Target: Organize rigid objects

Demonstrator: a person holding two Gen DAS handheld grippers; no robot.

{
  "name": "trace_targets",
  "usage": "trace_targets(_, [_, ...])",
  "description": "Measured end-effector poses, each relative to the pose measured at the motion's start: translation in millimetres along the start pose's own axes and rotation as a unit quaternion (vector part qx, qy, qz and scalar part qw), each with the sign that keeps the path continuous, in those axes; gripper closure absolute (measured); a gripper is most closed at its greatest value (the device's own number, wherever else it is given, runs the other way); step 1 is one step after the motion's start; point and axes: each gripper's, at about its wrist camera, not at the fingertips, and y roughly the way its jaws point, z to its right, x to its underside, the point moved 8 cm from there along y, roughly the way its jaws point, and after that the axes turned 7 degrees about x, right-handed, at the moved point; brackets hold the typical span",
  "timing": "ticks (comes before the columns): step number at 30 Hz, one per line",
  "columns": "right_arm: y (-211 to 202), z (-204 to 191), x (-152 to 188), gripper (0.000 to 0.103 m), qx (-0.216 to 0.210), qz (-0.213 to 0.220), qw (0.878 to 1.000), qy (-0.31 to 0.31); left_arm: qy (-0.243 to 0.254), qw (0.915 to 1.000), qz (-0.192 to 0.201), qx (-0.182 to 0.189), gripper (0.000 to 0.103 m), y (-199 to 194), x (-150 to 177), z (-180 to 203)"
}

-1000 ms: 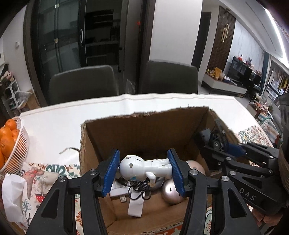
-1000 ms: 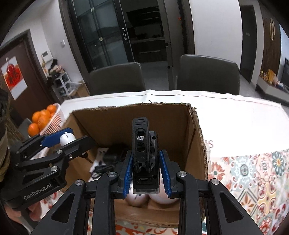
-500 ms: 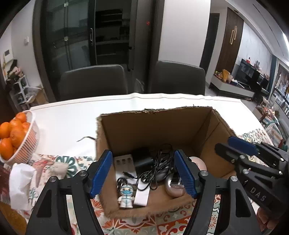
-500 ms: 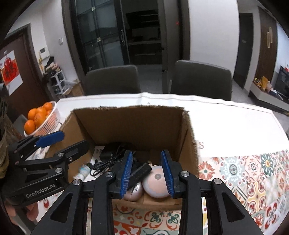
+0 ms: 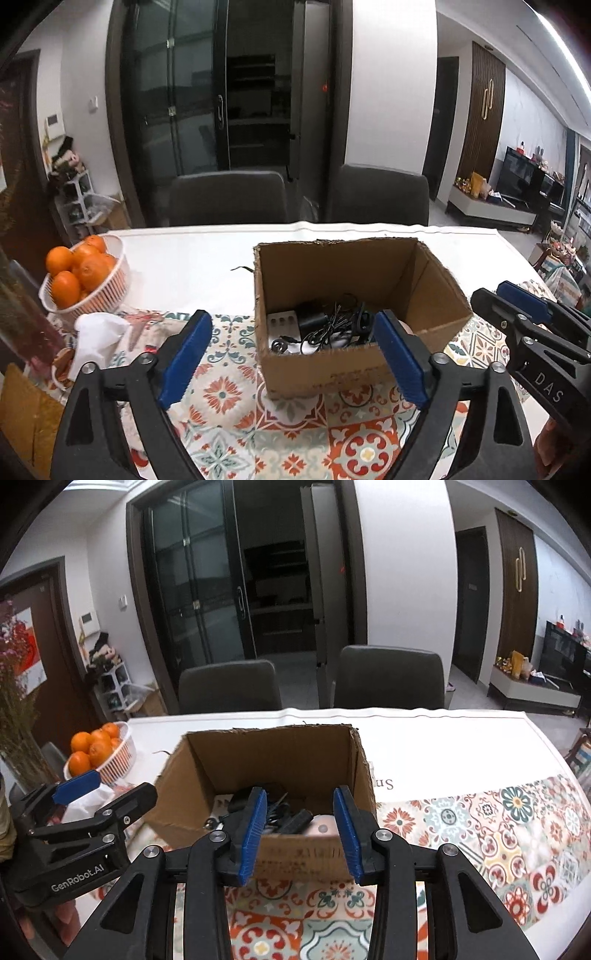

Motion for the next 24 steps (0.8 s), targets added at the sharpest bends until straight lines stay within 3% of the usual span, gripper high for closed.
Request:
trace_targets(12, [-75.7, 4.0, 28.4, 0.050, 0.019, 0.052, 0.998, 0.006, 0.033, 0.9936, 0.094, -0.053, 0.000, -87.9, 25.5, 7.2])
trace_targets(24, [-129.2, 5.2, 61.1, 0.025, 0.056, 0.091, 0.994, -0.004, 0.041, 0.9891, 0.116, -0.081, 0.000, -136.3, 62.8, 8.5])
